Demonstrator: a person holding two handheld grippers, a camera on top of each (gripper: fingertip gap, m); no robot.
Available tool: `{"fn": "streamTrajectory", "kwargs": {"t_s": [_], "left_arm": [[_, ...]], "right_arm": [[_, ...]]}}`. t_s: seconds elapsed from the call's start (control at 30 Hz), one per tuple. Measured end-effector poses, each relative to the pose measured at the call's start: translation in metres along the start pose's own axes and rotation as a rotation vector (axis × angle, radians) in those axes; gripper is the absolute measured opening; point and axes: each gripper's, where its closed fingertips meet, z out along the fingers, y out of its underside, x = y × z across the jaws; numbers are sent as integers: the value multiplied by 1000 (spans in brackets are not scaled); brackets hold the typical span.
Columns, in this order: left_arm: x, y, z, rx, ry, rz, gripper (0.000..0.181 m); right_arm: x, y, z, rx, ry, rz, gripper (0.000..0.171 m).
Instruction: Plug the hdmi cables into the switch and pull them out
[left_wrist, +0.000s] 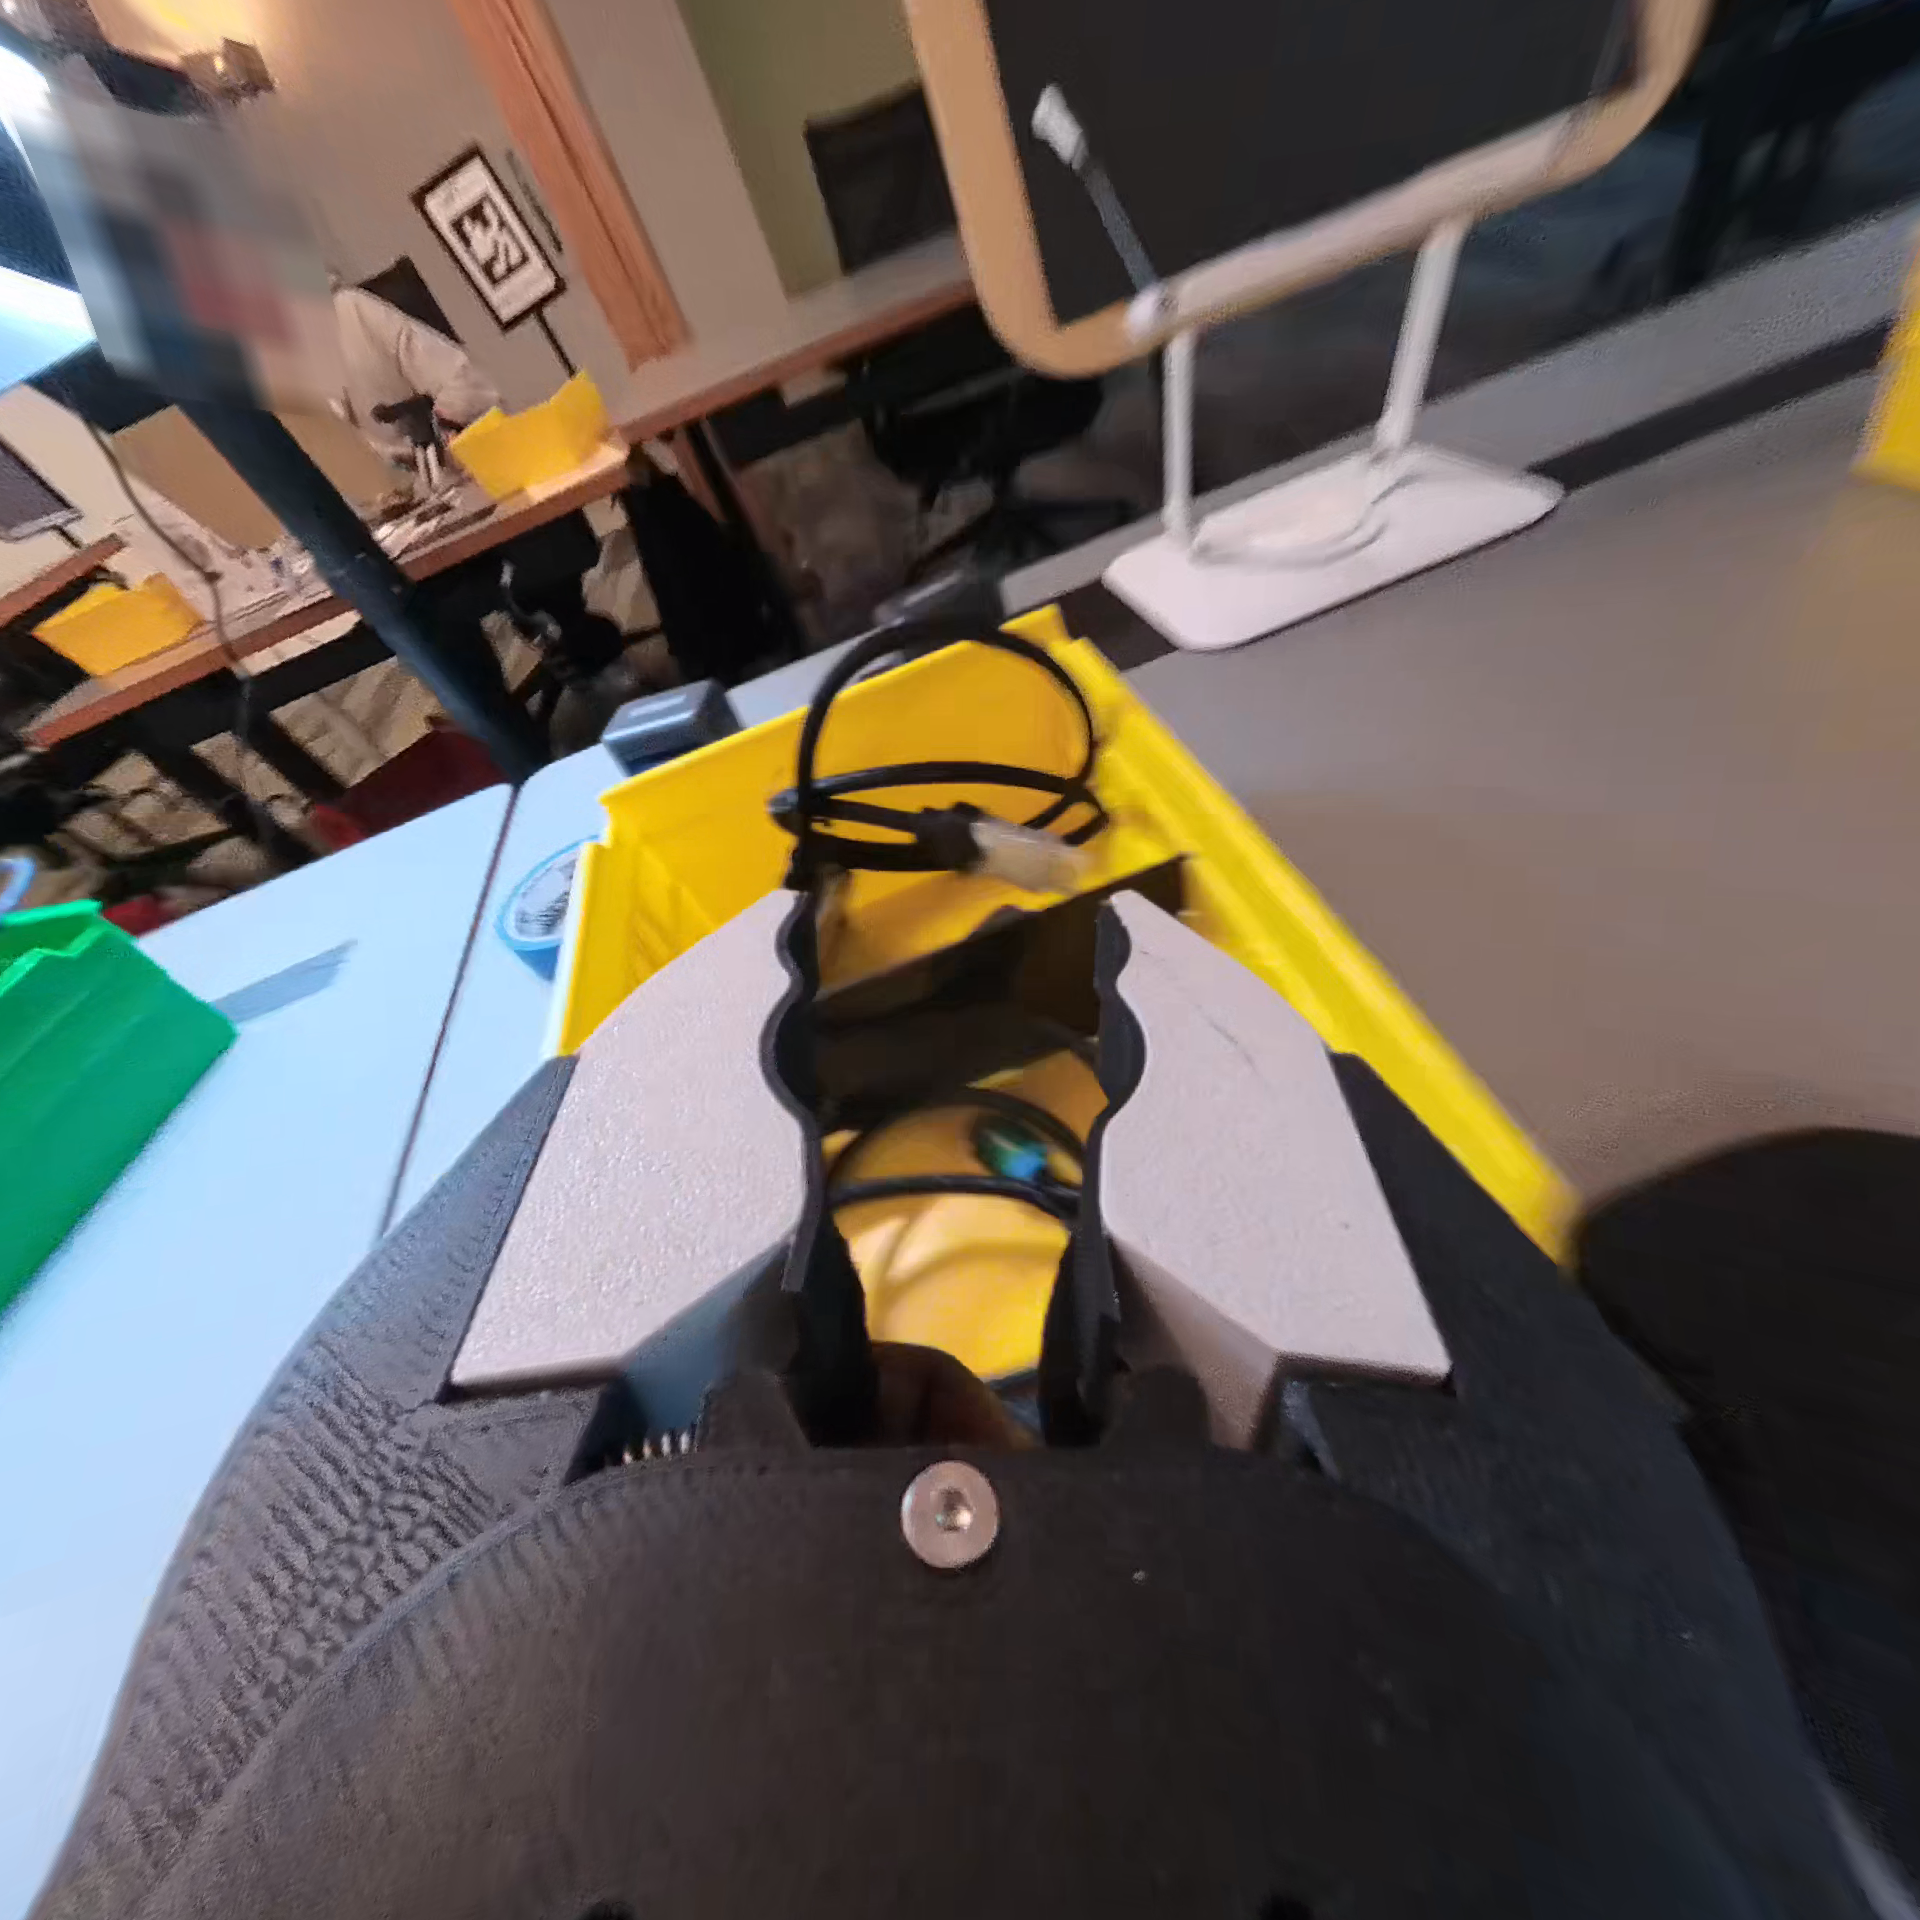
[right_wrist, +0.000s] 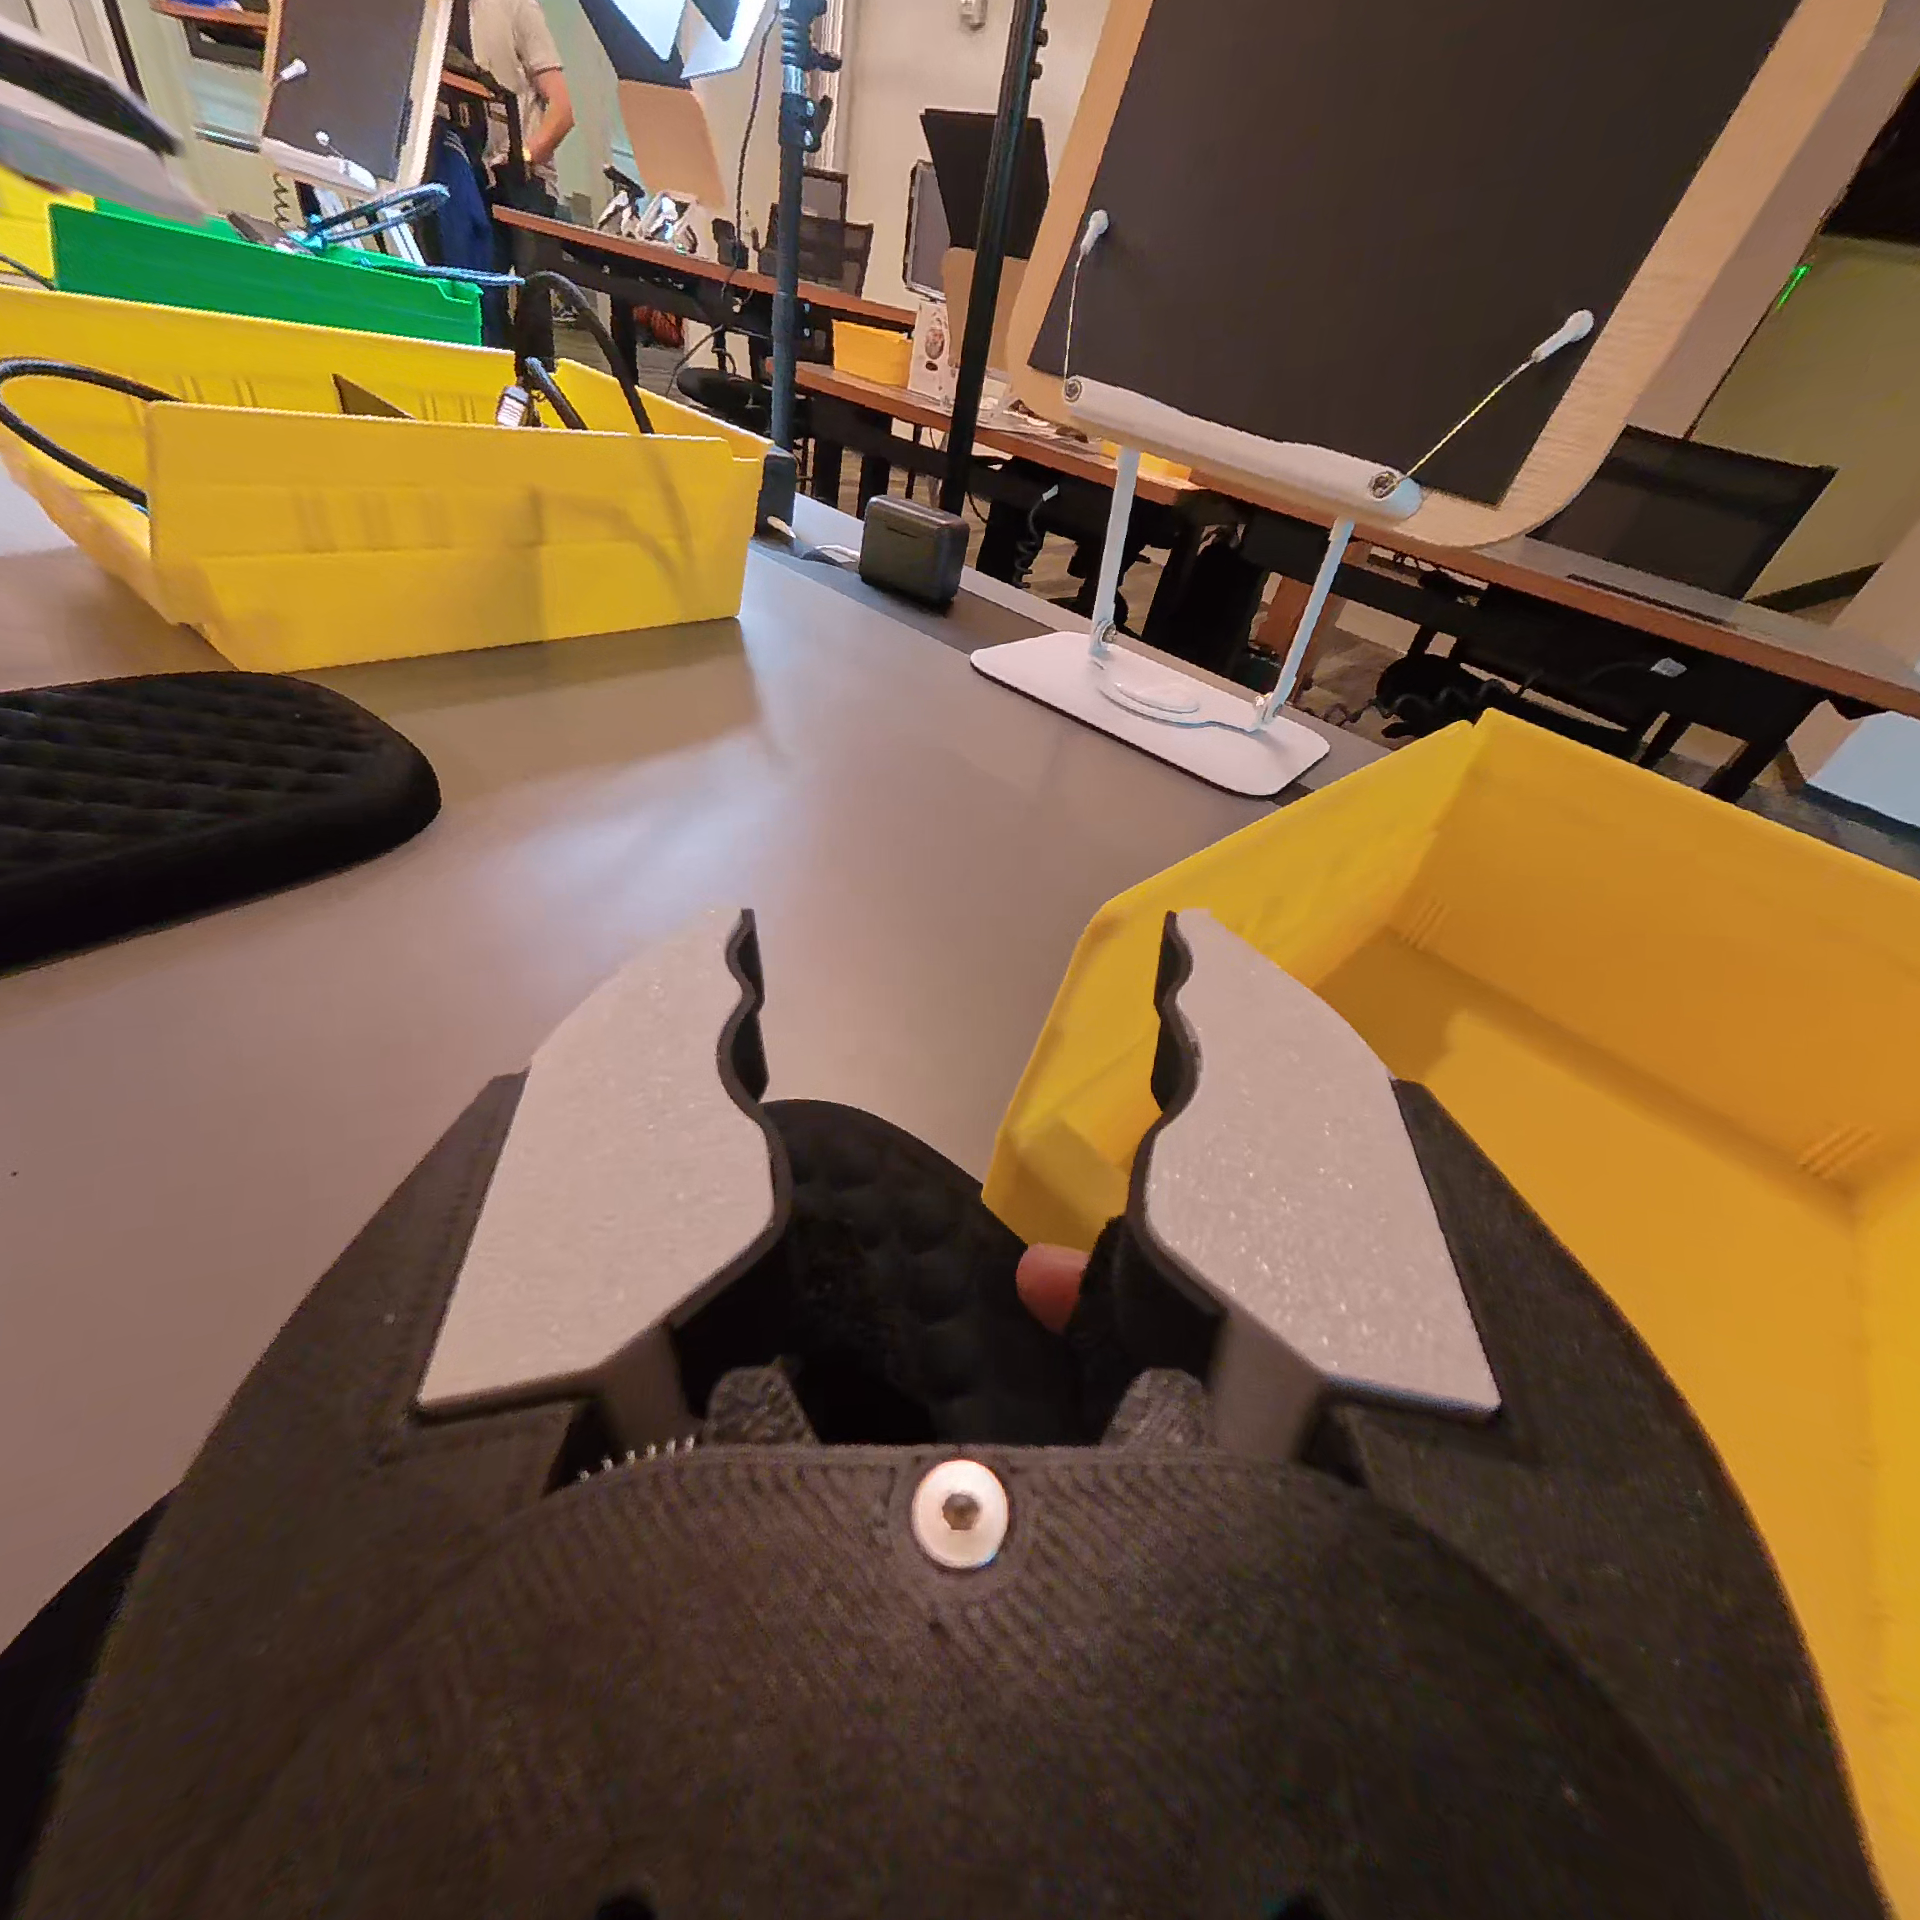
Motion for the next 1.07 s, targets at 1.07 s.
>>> {"fn": "streamTrajectory", "kwargs": {"t_s": [1.07], "left_arm": [[-86, -70, 82, -210, -361, 516, 23]], "right_arm": [[7, 4, -1, 7, 31, -31, 62]]}}
